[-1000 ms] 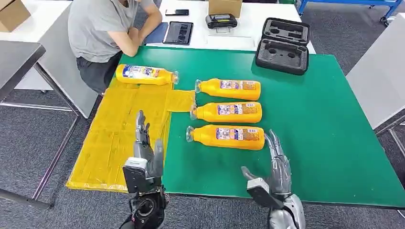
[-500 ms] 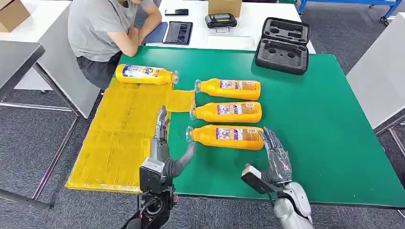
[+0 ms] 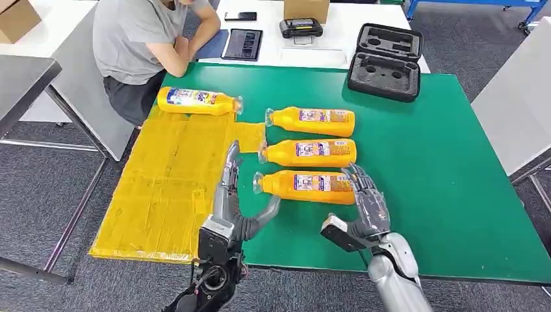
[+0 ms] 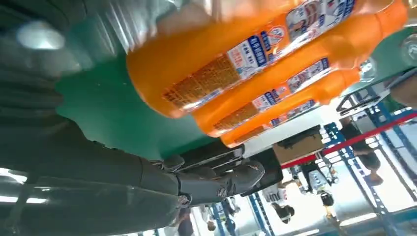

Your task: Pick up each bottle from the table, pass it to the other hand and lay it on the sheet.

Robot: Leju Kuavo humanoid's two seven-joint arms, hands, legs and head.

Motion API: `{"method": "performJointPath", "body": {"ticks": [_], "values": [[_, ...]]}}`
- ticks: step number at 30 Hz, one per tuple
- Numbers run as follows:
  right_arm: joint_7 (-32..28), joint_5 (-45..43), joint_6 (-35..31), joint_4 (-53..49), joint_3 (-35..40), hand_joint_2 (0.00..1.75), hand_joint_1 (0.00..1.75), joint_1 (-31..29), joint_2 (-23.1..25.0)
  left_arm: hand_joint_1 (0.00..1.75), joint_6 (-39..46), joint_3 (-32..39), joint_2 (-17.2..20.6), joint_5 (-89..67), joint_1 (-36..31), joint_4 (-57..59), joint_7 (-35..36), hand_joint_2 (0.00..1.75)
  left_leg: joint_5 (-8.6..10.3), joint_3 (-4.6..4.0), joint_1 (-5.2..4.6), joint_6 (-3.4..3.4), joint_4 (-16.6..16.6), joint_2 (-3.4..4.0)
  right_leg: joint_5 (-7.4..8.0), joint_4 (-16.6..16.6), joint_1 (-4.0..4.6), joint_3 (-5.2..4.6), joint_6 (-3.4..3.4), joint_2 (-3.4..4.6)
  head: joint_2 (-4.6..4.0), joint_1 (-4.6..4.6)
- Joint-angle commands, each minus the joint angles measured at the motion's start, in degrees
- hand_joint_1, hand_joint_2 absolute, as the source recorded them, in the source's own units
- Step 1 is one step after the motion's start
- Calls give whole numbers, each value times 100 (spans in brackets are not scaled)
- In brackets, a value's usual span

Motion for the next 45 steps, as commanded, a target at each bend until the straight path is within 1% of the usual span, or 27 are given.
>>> {"method": "performJointPath", "body": {"ticks": [1,4,6,7,10,11,12,14,15,16,18,19,20,22,23,25,27,30,31,33,34,36,37,38,40,41,45], "values": [[71,95,124,801,284,175,0,-617,63,0,66,-275,238,-6,-243,339,17,175,-10,36,3,-10,-7,21,-3,-7,3,29,-11,21,0,0],[71,95,124,801,284,175,0,-617,63,0,66,-275,238,-6,-243,339,17,175,-2,15,1,-5,-5,6,-1,-5,1,12,-6,6,0,-2],[71,95,124,801,284,175,0,-617,63,0,66,-275,238,-6,-243,339,17,175,-11,42,3,-10,-8,11,-10,-8,3,39,-12,10,0,-2],[71,95,124,801,284,175,0,-617,63,0,66,-275,238,-6,-243,339,17,175,-3,19,0,-4,-5,7,-3,-5,0,16,-6,6,0,0],[71,95,124,801,284,175,0,-617,63,0,66,-275,238,-6,-243,339,17,175,-2,16,1,-4,-5,5,-2,-5,1,15,-6,5,0,0],[81,110,175,918,314,175,0,-692,65,0,90,-271,238,-9,-252,359,17,175,-18,52,4,-12,-9,13,-15,-8,4,49,-16,13,0,0],[108,161,191,1076,364,175,0,-792,65,0,125,-266,246,-8,-251,360,17,175,-5,22,1,-6,-5,6,-5,-5,1,21,-8,6,0,0],[148,234,236,1297,444,175,0,-925,79,0,180,-258,267,-16,-243,357,17,175,-17,49,3,-12,-5,21,-11,-5,4,43,-15,21,0,0],[163,268,234,1354,473,175,0,-961,83,0,195,-262,276,-21,-237,355,17,175,-5,22,0,-6,-5,13,-2,-4,0,18,-7,13,0,0],[184,288,265,1447,499,175,0,-1022,98,0,223,-256,287,-30,-223,350,17,175,-13,40,2,-10,-6,20,-7,-5,2,33,-13,21,0,-2],[315,375,298,1699,568,175,0,-1210,137,0,258,-252,322,-31,-186,347,17,175,-6,25,2,-7,-6,14,-2,-5,2,21,-9,15,0,0],[315,375,298,1699,568,175,0,-1210,137,0,258,-252,322,-31,-186,347,17,175,-17,60,4,-15,-11,24,-10,-9,5,52,-18,24,0,-2],[348,379,332,1786,578,175,0,-1286,152,0,283,-246,332,-44,-177,352,17,175,-7,29,2,-8,-6,20,-2,-5,2,23,-10,20,0,0],[404,410,414,2027,627,175,0,-1486,168,0,328,-216,336,-50,-164,374,17,175,-3,15,0,-4,-4,15,1,-3,0,11,-6,15,0,-2],[400,414,464,2159,652,175,0,-1590,168,0,357,-200,336,-59,-162,396,17,175,-7,27,1,-7,-6,19,-2,-4,1,21,-9,19,0,0],[400,414,464,2159,652,175,0,-1590,168,0,357,-200,336,-59,-162,396,17,175,-11,37,0,-8,-6,24,-6,-4,0,30,-11,24,0,0],[426,434,529,2382,694,175,0,-1734,167,0,405,-177,350,-79,-133,401,17,175,-5,22,0,-5,-5,16,-2,-3,0,18,-7,15,0,0],[472,447,550,2496,715,175,0,-1817,177,0,448,-175,371,-106,-95,382,17,175,-19,56,3,-13,-8,21,-14,-6,3,50,-16,21,0,-2],[493,450,593,2553,725,175,0,-1857,180,0,471,-176,379,-119,-76,374,17,175,-11,35,2,-8,-5,20,-6,-4,2,29,-11,20,0,0],[531,517,593,2679,801,175,0,-1957,182,0,558,-186,410,-155,-33,347,17,175,-13,40,0,-9,-7,24,-8,-4,0,34,-12,23,0,0],[550,546,573,2702,826,175,0,-1987,179,0,574,-184,418,-158,-20,340,17,175,-5,19,1,-5,-5,16,-1,-3,1,16,-7,17,0,-2],[638,624,540,2785,892,175,0,-2058,178,0,597,-196,443,-148,4,322,17,175,-13,42,2,-11,-7,18,-10,-4,2,37,-14,18,0,0],[638,624,540,2785,892,175,0,-2058,178,0,597,-196,443,-148,4,322,17,175,-4,19,0,-5,-5,10,-3,-2,0,16,-7,9,0,0],[638,624,540,2785,892,175,0,-2058,178,0,597,-196,443,-148,4,322,17,175,-10,33,1,-9,-6,16,-7,-3,1,28,-11,14,0,-2],[638,624,540,2785,892,175,0,-2058,178,0,597,-196,443,-148,4,322,17,175,-2,14,0,-4,-4,9,-2,-2,0,11,-6,7,0,-2],[650,636,548,2801,906,175,0,-2074,174,0,603,-192,443,-150,9,333,17,175,-10,30,0,-7,-4,13,-8,-1,1,27,-10,11,0,0],[773,694,651,2873,977,175,0,-2109,175,0,619,-212,446,-156,-6,351,17,175,-7,26,0,-6,-5,11,-6,-3,1,23,-8,10,0,0]]}}
